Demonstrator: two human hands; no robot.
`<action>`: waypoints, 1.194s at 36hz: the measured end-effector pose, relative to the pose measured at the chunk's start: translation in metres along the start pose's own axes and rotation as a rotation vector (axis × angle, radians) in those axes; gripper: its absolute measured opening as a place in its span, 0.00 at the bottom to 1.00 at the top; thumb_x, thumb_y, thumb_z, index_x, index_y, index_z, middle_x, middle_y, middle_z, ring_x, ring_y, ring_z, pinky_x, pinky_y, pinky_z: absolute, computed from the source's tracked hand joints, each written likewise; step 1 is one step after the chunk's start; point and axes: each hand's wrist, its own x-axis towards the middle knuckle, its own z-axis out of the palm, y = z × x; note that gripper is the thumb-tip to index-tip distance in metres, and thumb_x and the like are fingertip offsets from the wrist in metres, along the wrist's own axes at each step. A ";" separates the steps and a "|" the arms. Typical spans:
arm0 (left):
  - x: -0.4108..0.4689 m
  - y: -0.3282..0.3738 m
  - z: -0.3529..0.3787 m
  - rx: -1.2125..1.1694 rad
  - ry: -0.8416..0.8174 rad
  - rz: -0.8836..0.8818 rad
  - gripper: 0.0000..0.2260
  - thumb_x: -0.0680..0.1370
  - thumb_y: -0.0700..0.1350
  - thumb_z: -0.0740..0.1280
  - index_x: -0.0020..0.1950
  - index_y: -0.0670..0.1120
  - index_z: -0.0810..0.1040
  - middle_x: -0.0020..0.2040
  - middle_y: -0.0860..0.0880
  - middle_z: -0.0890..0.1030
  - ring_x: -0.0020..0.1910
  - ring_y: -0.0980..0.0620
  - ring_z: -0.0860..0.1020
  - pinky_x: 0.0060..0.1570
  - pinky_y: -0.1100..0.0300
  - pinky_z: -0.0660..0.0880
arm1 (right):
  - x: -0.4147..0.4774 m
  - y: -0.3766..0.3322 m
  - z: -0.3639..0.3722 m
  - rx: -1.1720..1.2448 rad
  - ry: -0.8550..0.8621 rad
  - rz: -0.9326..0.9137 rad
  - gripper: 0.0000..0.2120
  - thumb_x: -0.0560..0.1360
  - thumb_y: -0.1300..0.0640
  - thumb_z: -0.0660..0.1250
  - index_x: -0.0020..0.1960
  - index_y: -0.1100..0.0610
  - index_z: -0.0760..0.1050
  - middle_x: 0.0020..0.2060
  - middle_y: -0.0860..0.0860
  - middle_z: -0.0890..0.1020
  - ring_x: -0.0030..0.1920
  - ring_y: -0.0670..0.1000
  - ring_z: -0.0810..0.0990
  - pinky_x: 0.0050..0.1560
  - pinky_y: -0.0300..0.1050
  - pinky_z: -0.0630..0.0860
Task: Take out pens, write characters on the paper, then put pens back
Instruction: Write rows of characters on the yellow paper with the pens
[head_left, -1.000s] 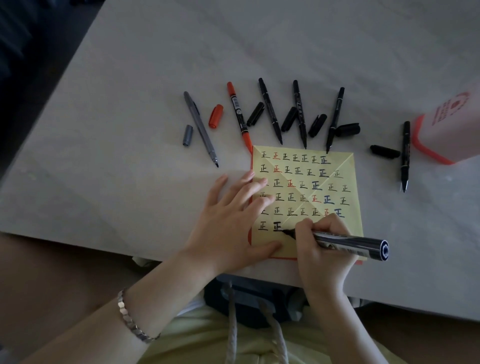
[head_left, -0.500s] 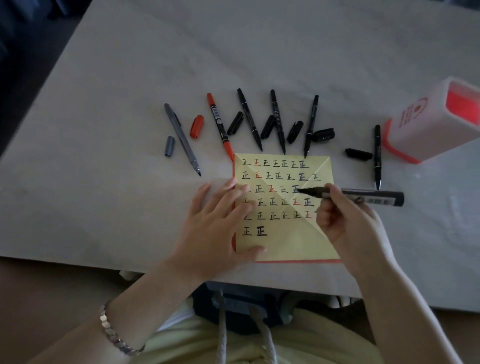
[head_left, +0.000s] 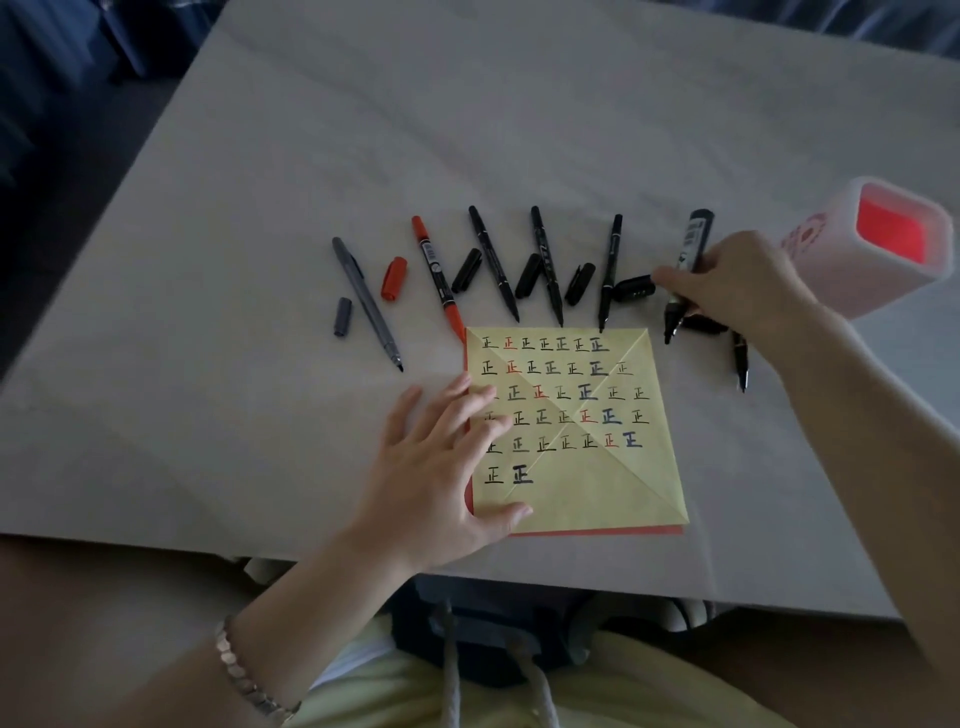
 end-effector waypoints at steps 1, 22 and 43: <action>0.000 0.000 0.000 0.003 0.000 0.001 0.31 0.67 0.68 0.60 0.62 0.50 0.72 0.68 0.48 0.71 0.71 0.49 0.60 0.68 0.43 0.52 | 0.003 0.000 0.004 -0.030 0.006 -0.005 0.18 0.71 0.47 0.69 0.39 0.64 0.76 0.25 0.53 0.72 0.26 0.51 0.69 0.25 0.41 0.63; 0.000 -0.001 0.002 0.001 0.022 0.011 0.30 0.67 0.68 0.61 0.61 0.50 0.72 0.67 0.48 0.72 0.71 0.49 0.61 0.67 0.43 0.53 | 0.031 -0.051 0.030 -0.262 -0.061 0.040 0.13 0.73 0.60 0.64 0.32 0.59 0.64 0.30 0.54 0.69 0.34 0.55 0.70 0.26 0.39 0.60; 0.001 0.001 0.001 0.018 -0.012 -0.005 0.30 0.67 0.67 0.60 0.61 0.51 0.71 0.67 0.49 0.71 0.71 0.49 0.61 0.67 0.42 0.54 | -0.110 -0.015 0.040 0.880 -0.026 -0.010 0.16 0.73 0.66 0.60 0.29 0.54 0.60 0.16 0.44 0.64 0.19 0.43 0.62 0.19 0.32 0.59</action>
